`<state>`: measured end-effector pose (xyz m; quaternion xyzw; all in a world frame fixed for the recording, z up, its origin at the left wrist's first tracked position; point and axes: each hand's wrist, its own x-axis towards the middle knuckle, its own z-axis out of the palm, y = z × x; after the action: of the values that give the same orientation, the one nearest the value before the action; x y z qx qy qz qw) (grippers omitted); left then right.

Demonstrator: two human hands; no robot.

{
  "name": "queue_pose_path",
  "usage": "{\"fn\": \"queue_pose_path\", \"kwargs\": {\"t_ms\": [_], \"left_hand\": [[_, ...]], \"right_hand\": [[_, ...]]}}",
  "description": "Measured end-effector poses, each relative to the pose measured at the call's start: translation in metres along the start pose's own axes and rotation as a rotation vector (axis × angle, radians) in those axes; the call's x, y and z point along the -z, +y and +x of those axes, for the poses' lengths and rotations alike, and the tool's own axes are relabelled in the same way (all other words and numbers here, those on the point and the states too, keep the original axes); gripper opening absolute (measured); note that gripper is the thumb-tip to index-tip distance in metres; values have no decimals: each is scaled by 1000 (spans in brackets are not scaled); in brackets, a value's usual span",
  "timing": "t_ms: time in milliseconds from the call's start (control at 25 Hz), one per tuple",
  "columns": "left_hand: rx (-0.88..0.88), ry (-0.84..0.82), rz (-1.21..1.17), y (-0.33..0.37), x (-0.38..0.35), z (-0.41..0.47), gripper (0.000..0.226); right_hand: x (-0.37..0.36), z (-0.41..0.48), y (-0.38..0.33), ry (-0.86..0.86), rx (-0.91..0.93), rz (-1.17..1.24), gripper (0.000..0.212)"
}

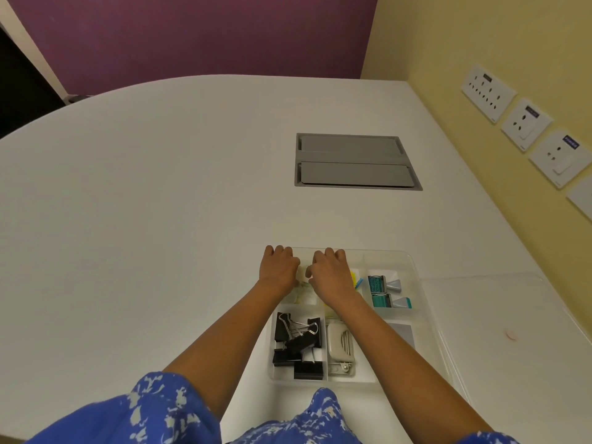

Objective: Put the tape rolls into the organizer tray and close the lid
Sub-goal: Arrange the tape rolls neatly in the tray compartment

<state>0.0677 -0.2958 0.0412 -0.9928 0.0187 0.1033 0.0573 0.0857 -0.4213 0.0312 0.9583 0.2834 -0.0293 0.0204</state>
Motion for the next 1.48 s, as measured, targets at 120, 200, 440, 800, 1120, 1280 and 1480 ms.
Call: {"fn": "queue_pose_path", "kwargs": {"t_ms": [120,200,440,800,1120,1280,1480], "left_hand": [[-9,10,8,-2,-3,4,45],[-12,17,-4,-3,-5,5,47],[-2,25,-11,-3,-6,7,57],[15,7,-7,-2,-6,10,53],[12,12,-29,-3,-7,9,53],[6,10,-17,-2,-10,8,53],[15,12,-34,-3,-10,8,53]], "right_hand": [[-2,2,-4,-28,22,-59,24],[-5,2,-4,-38,17,-70,25],[-5,2,-3,-42,21,-55,25],[3,-6,-6,-80,68,-161,29],[30,-13,-8,-53,147,-270,31],[34,-11,-4,-33,136,-263,30],[23,-12,-6,66,123,-235,27]]}}
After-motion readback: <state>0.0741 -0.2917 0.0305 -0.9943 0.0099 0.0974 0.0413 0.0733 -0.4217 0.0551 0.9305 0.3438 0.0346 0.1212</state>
